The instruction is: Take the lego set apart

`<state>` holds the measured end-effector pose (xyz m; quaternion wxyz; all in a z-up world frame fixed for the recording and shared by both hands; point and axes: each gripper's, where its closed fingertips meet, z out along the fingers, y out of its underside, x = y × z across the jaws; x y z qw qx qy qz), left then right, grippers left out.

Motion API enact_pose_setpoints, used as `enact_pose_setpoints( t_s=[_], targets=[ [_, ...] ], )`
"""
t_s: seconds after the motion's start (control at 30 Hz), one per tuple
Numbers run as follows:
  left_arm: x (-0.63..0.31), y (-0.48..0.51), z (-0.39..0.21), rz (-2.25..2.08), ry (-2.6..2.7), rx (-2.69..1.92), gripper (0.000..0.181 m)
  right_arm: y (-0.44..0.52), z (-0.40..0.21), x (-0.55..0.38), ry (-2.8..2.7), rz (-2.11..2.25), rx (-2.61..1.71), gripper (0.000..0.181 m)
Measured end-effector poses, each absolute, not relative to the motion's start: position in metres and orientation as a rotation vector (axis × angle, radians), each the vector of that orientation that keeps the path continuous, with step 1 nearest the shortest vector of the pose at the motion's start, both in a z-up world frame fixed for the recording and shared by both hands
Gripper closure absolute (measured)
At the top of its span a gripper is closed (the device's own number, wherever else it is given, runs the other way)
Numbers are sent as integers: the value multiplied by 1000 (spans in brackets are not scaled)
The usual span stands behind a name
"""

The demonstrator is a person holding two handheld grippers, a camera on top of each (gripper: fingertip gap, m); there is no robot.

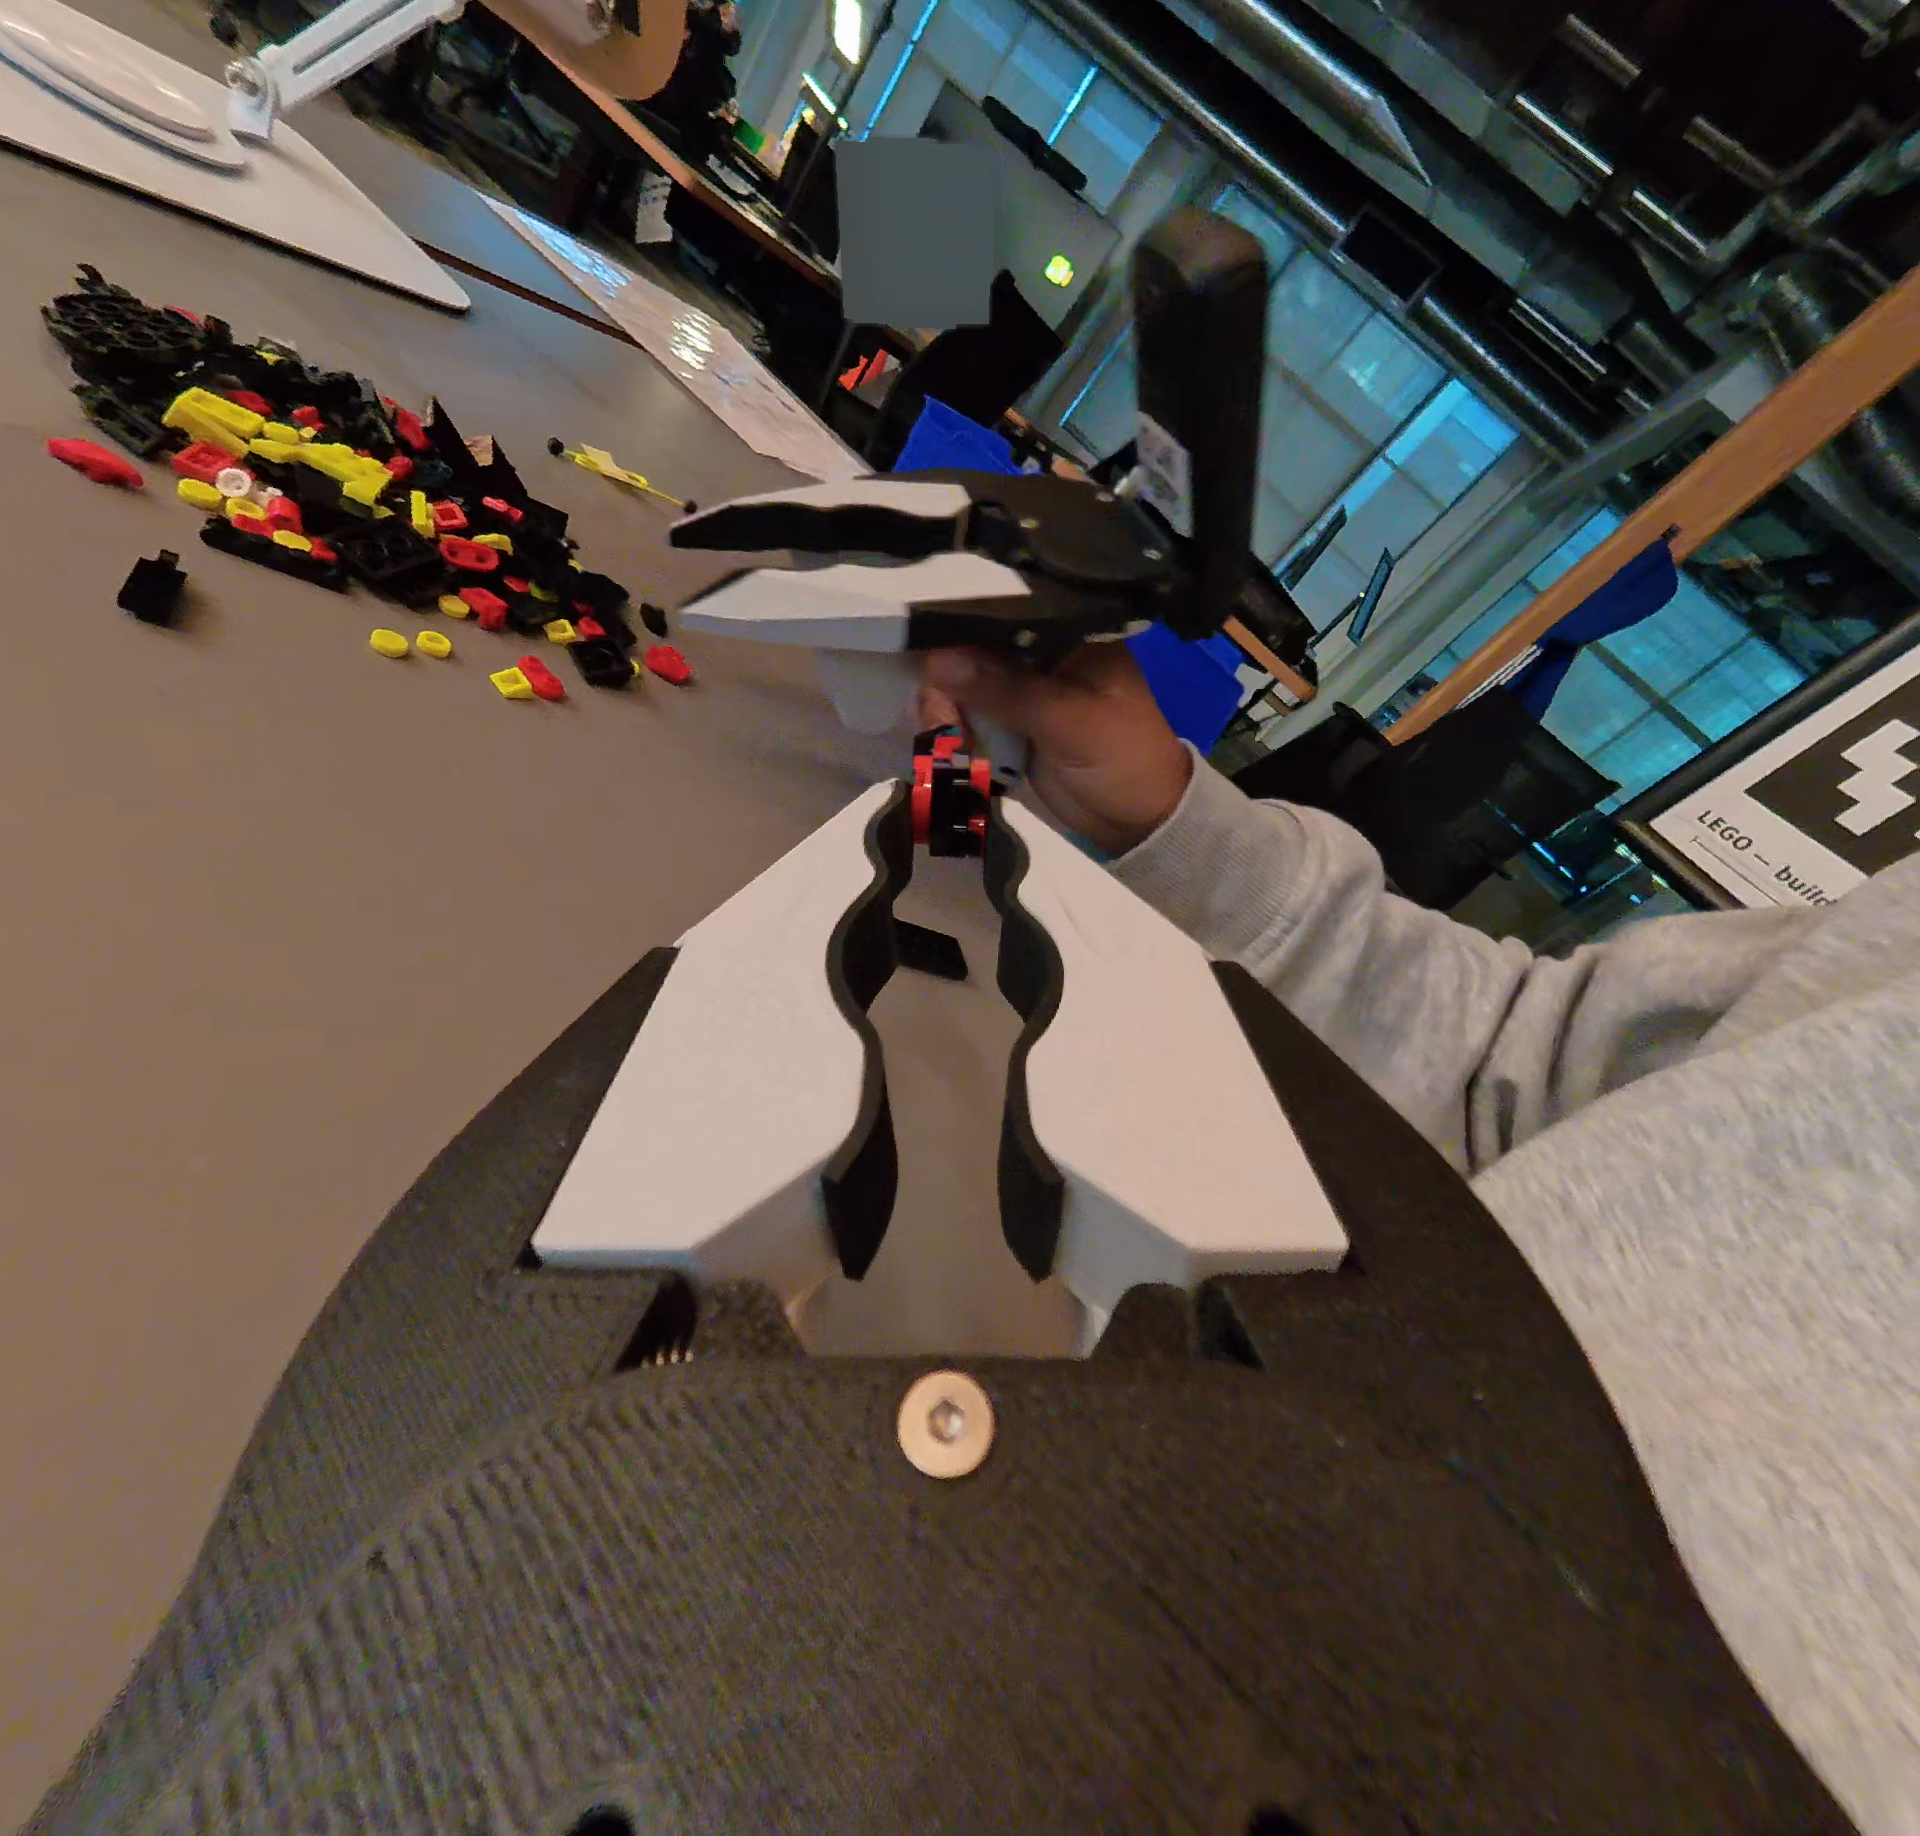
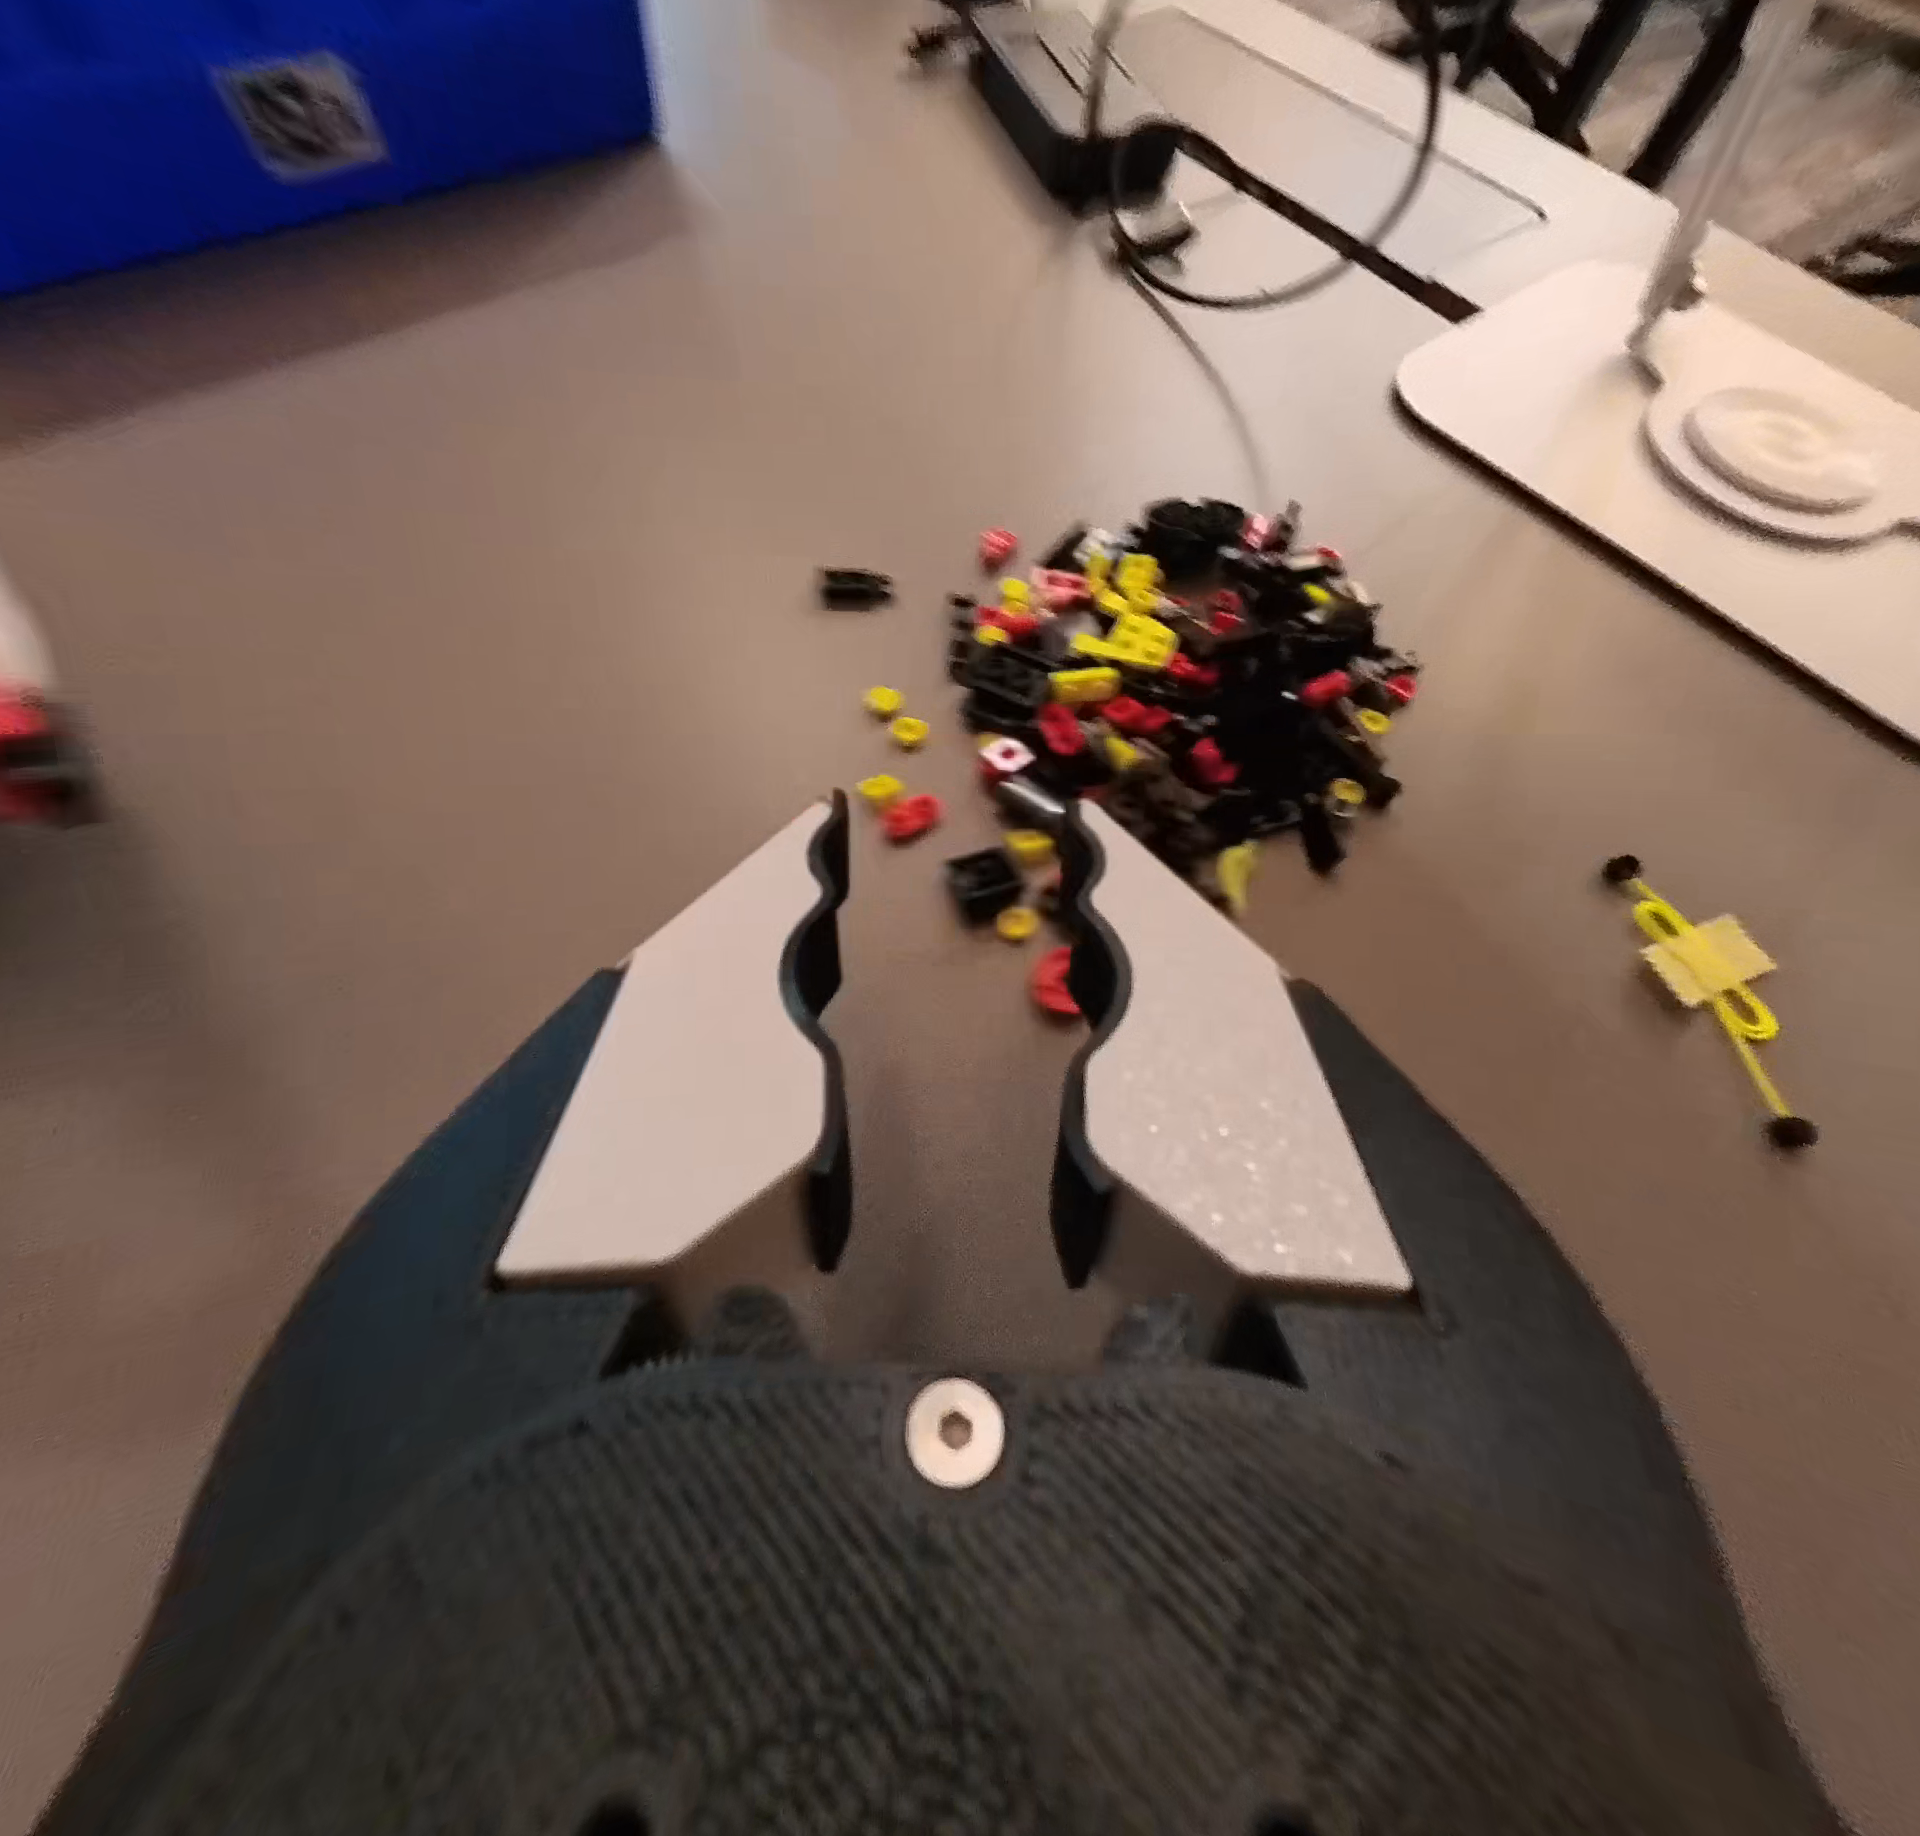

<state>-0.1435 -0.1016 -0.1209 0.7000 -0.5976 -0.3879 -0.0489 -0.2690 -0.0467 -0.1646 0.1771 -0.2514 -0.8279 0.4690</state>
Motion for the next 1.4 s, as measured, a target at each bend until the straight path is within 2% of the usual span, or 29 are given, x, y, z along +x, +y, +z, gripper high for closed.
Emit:
enact_pose_setpoints(
  t_s=[0.13, 0.23, 0.37, 0.5, 0.6, 0.7, 1.07, 1.4],
  targets=[
    [-142, -99, -121, -132, -854, -1335, 170, -65, -130, -193, -2364, 1708, -592, 148],
    [-139, -98, -120, -166, -842, -1329, 170, -68, -122, -156, -2362, 1949, -672, 147],
    [-131, -93, -115, -183, -782, -1331, 170, -71, -113, -139, -2320, 2218, -759, 156],
    [-123, -86, -112, -216, -741, -1340, 170, -72, -114, -137, -2352, 2259, -769, 157],
    [-120, -82, -113, -233, -736, -1349, 170, -72, -111, -133, -2347, 2354, -799, 165],
    [-118, -78, -114, -239, -731, -1355, 170, -73, -109, -130, -2348, 2387, -772, 179],
    [-118, -79, -105, -213, -720, -1323, 169, -74, -102, -132, -2322, 2213, -672, 178],
    [-123, -81, -115, 77, -667, -1503, 169, -77, -115, -141, -2327, 2019, -819, 177]
  ],
)
